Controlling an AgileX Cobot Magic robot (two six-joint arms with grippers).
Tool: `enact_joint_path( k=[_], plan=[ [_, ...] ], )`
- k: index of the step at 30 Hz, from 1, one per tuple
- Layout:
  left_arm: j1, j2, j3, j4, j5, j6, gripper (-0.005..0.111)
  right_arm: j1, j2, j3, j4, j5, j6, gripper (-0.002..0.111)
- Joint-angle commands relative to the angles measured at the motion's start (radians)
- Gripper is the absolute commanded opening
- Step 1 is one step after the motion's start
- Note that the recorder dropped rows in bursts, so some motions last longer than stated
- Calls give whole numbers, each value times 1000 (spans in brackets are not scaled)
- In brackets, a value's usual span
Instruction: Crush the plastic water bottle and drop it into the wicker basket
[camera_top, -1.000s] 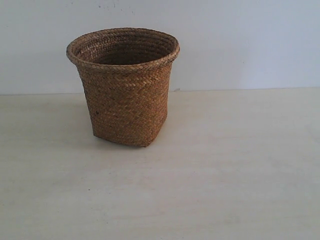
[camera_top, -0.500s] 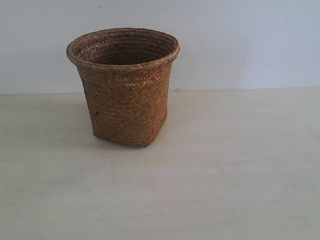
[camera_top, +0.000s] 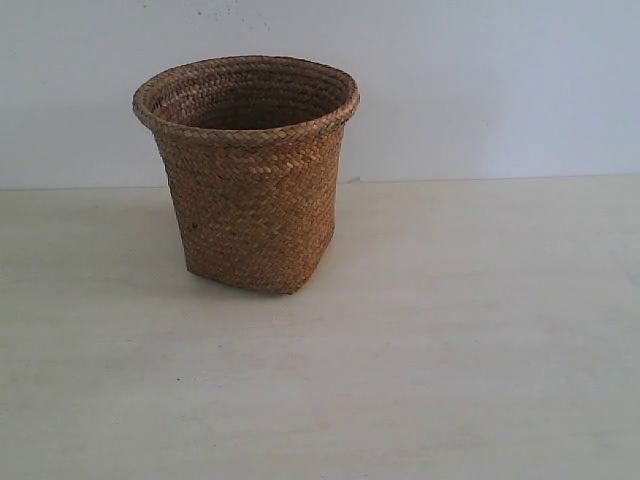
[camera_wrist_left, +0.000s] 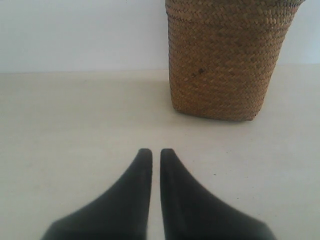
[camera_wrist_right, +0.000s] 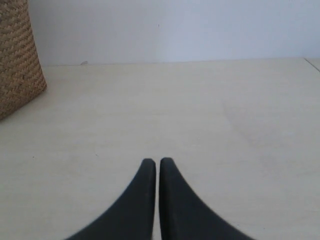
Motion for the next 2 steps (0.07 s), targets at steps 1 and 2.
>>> enact_joint_path(
  k=[1, 2],
  plan=[
    [4, -3, 3, 5, -13, -9, 6, -3, -4, -1, -3, -9, 1, 0],
    [4, -3, 3, 5, -13, -9, 6, -3, -4, -1, -3, -9, 1, 0]
  ],
)
